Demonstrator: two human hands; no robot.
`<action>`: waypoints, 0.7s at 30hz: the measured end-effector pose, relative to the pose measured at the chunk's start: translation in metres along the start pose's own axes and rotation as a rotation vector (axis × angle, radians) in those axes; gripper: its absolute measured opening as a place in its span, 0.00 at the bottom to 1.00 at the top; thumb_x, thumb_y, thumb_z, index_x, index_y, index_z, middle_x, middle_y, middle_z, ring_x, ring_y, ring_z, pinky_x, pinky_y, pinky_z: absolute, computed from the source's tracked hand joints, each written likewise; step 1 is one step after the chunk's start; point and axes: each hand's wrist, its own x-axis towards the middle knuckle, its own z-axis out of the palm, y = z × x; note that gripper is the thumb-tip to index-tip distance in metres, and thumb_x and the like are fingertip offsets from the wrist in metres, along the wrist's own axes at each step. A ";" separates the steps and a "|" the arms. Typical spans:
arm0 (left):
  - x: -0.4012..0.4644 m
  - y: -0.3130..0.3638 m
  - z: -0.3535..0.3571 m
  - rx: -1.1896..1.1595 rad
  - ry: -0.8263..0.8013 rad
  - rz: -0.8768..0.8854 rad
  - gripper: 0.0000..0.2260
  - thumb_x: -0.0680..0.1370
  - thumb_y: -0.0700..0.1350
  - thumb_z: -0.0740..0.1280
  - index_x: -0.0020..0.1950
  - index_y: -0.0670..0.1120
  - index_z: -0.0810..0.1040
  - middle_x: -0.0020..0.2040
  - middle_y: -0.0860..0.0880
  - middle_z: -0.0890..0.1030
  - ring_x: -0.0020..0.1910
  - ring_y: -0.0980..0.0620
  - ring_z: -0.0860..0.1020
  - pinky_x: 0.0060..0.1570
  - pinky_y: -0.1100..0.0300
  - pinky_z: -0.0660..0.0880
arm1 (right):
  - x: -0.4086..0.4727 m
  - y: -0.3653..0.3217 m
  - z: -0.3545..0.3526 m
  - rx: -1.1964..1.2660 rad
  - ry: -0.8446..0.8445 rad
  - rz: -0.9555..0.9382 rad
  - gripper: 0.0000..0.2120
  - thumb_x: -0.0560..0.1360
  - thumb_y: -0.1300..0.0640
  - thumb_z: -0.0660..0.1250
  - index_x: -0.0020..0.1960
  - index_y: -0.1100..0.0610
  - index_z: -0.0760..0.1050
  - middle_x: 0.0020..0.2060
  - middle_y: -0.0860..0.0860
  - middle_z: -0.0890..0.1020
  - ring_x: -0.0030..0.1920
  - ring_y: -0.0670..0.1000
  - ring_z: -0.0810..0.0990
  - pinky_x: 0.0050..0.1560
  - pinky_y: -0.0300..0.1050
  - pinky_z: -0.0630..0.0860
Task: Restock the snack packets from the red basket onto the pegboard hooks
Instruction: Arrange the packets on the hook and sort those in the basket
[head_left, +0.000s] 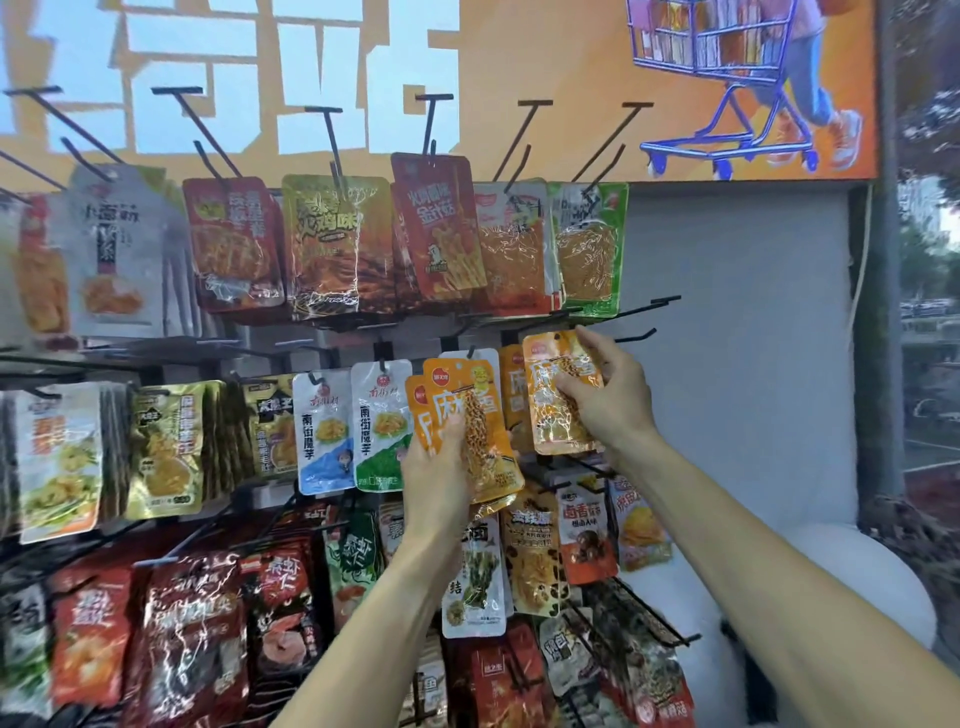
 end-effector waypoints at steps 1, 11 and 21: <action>0.000 0.000 -0.001 -0.005 0.001 0.002 0.14 0.85 0.53 0.66 0.70 0.52 0.79 0.63 0.52 0.85 0.65 0.48 0.82 0.70 0.39 0.75 | 0.003 0.002 0.000 -0.016 -0.009 0.001 0.29 0.76 0.60 0.75 0.74 0.43 0.74 0.68 0.49 0.79 0.63 0.52 0.81 0.61 0.55 0.82; 0.002 0.005 -0.003 -0.007 -0.010 0.014 0.11 0.84 0.50 0.69 0.65 0.50 0.82 0.58 0.50 0.88 0.60 0.46 0.85 0.66 0.38 0.78 | 0.035 0.014 0.031 -0.292 -0.124 0.135 0.29 0.77 0.56 0.76 0.76 0.47 0.72 0.70 0.49 0.78 0.67 0.55 0.78 0.68 0.54 0.75; -0.008 -0.005 0.018 0.011 -0.078 0.002 0.11 0.82 0.47 0.72 0.63 0.46 0.84 0.54 0.49 0.89 0.54 0.46 0.87 0.58 0.44 0.84 | -0.074 -0.008 0.009 0.163 -0.044 0.098 0.20 0.79 0.46 0.73 0.66 0.47 0.70 0.53 0.46 0.84 0.53 0.44 0.84 0.50 0.40 0.80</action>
